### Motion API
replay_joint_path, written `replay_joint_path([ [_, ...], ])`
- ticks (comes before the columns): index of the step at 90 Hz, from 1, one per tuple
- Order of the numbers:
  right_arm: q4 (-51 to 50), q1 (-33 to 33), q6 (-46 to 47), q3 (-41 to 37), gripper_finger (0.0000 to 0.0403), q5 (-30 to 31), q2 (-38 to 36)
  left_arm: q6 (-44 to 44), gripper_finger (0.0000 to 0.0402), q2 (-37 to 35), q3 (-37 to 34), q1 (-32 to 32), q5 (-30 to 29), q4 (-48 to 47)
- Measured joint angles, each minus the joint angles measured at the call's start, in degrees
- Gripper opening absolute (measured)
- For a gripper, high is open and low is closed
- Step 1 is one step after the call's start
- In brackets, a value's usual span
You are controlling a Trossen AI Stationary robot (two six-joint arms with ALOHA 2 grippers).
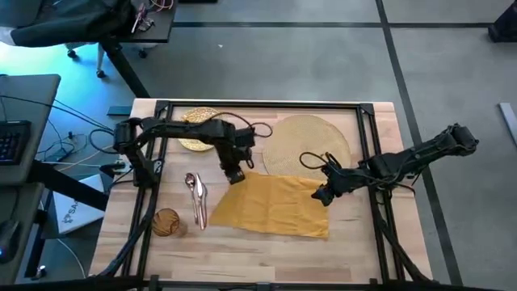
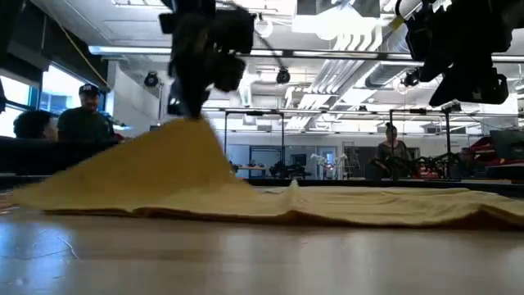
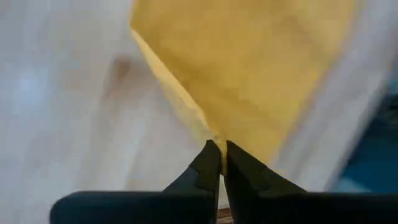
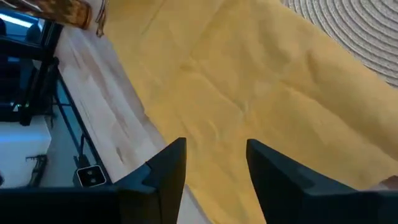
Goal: Set table place
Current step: Fold the yellow table napkin on the table
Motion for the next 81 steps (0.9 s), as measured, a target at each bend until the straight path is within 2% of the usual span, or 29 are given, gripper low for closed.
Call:
replay_joint_path([
  [11, -0.31, 0.0, 0.0, 0.02, 0.0154, 0.02, 0.02, -6.52, 0.0, -0.04, 3.25, 0.0, -0.2, 7.37],
  [28, -0.31, 0.0, -0.01, 0.02, 0.0154, -0.64, 0.02, -16.33, 0.0, 1.42, 3.26, -1.54, -0.57, 25.48],
  [42, -0.91, 0.03, -0.02, 0.02, 0.0154, -3.63, 0.02, -22.79, 0.0, 5.0, 3.26, -3.51, -1.42, 35.88],
  [55, -1.64, 0.05, 0.02, 0.02, 0.0154, -6.01, 0.0, -26.05, 0.0, 9.37, 3.26, -5.7, -4.18, 41.3],
  [65, -1.73, 0.04, 0.58, 0.02, 0.0154, -7.27, 0.0, -27.9, 0.0, 12.37, 3.15, -6.82, -3.96, 43.25],
  [81, -1.65, 0.07, 0.66, 0.02, 0.0154, -8.43, 0.0, -27.22, 0.0, 11.15, 3.15, -7.52, -1.34, 41.81],
])
